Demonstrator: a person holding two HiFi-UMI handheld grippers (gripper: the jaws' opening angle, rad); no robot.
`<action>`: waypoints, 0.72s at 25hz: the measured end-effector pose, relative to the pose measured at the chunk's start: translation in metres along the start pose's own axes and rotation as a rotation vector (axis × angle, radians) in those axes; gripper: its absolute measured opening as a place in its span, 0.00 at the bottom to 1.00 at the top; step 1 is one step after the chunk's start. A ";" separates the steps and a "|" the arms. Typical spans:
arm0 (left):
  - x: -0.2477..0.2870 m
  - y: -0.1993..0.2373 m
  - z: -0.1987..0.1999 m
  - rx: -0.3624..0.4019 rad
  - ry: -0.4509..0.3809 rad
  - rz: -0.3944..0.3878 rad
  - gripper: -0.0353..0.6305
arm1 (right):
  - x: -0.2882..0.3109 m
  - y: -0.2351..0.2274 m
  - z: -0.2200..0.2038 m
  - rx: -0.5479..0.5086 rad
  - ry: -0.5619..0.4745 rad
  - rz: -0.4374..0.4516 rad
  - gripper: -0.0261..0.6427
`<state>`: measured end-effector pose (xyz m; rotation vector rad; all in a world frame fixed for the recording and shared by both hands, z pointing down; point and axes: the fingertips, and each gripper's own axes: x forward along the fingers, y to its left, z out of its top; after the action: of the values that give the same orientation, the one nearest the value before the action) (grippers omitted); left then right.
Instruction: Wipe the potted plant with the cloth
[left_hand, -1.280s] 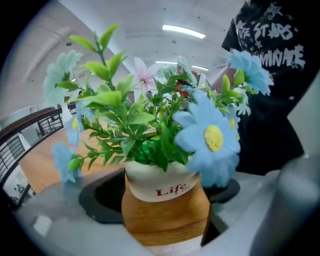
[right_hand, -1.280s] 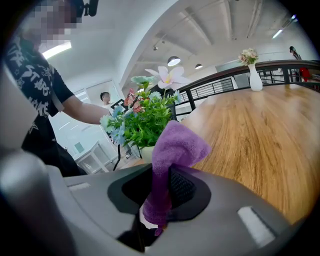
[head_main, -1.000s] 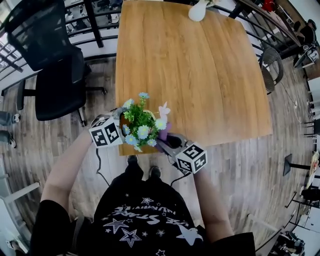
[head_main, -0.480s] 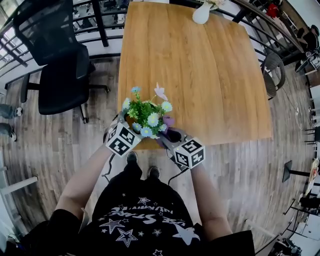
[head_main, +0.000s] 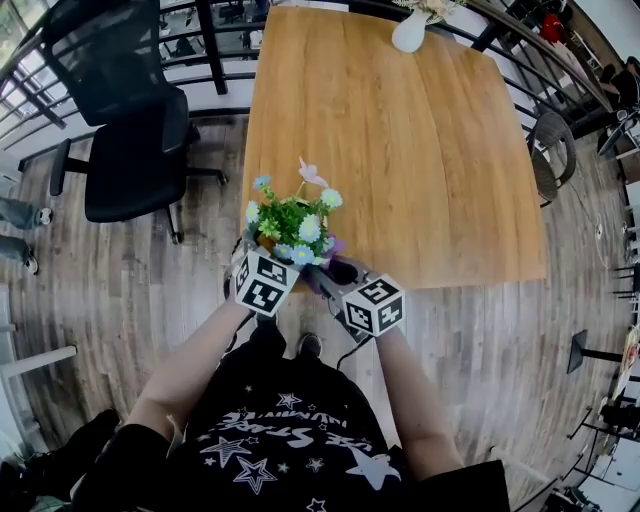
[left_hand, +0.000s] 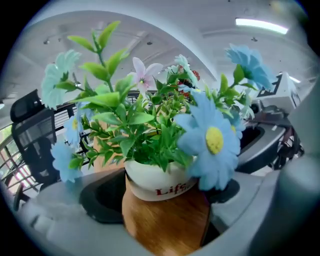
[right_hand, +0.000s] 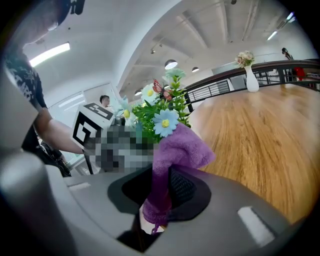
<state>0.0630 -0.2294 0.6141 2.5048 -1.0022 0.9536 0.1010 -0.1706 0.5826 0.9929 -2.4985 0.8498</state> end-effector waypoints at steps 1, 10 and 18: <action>-0.001 0.000 0.000 -0.012 0.000 0.014 0.79 | -0.001 0.000 0.000 0.005 -0.003 -0.002 0.16; -0.003 -0.006 -0.007 0.053 0.006 0.030 0.79 | -0.006 -0.005 0.000 0.000 0.008 -0.010 0.16; -0.016 -0.021 -0.017 0.069 0.000 -0.073 0.79 | -0.008 -0.017 0.001 0.009 0.001 -0.044 0.16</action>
<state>0.0605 -0.1985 0.6155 2.5781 -0.8861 0.9829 0.1189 -0.1769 0.5848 1.0465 -2.4646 0.8488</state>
